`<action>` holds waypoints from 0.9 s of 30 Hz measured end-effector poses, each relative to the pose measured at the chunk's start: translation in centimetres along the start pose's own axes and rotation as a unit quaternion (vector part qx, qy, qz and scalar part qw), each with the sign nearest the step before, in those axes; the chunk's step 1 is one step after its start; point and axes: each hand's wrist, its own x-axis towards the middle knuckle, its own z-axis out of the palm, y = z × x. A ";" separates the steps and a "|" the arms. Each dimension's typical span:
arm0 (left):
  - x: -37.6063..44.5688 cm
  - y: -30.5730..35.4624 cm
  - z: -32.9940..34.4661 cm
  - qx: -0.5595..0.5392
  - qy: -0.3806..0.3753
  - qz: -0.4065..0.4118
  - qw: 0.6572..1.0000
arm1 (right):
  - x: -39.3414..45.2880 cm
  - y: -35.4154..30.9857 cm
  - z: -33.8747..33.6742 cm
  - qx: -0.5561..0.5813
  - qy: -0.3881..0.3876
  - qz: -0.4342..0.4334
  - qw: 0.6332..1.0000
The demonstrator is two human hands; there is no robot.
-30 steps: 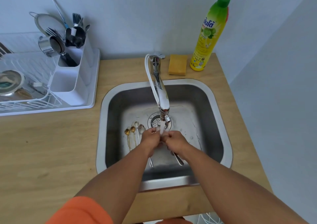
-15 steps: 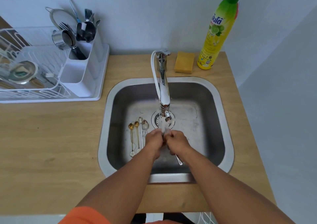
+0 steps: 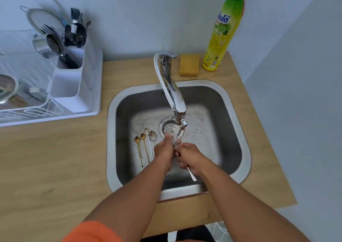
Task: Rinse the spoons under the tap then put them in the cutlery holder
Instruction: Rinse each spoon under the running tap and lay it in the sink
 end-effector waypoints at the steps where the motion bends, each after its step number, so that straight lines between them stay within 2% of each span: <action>1: -0.1 0.2 -0.1 -0.018 -0.015 -0.022 0.999 | -0.1 -0.3 0.3 0.030 -0.003 0.010 0.999; 5: -0.9 -0.1 -0.6 -0.028 -0.045 -0.061 0.997 | 0.5 -1.4 1.5 0.107 -0.004 0.030 0.994; 9: -1.7 0.1 -0.8 -0.083 -0.046 -0.070 0.993 | 1.5 -1.5 2.5 0.091 0.000 0.033 0.995; 14: -1.3 0.4 -0.2 -0.026 0.018 -0.013 0.999 | 1.8 -0.5 1.1 0.009 -0.010 0.008 1.000; 18: -1.4 0.5 2.1 -0.090 0.030 -0.032 0.995 | 0.8 0.0 -1.6 -0.039 -0.014 -0.007 0.999; 20: -1.2 0.5 3.0 -0.128 0.015 -0.051 0.990 | 0.2 0.1 -2.5 -0.065 0.002 -0.023 0.998; 23: -1.6 0.9 3.7 -0.148 -0.047 -0.081 0.985 | 0.0 0.2 -3.2 -0.079 0.031 -0.042 0.996; 27: -2.5 1.1 3.1 -0.143 -0.037 -0.105 0.983 | 0.5 -0.8 -2.3 -0.055 0.028 -0.022 0.998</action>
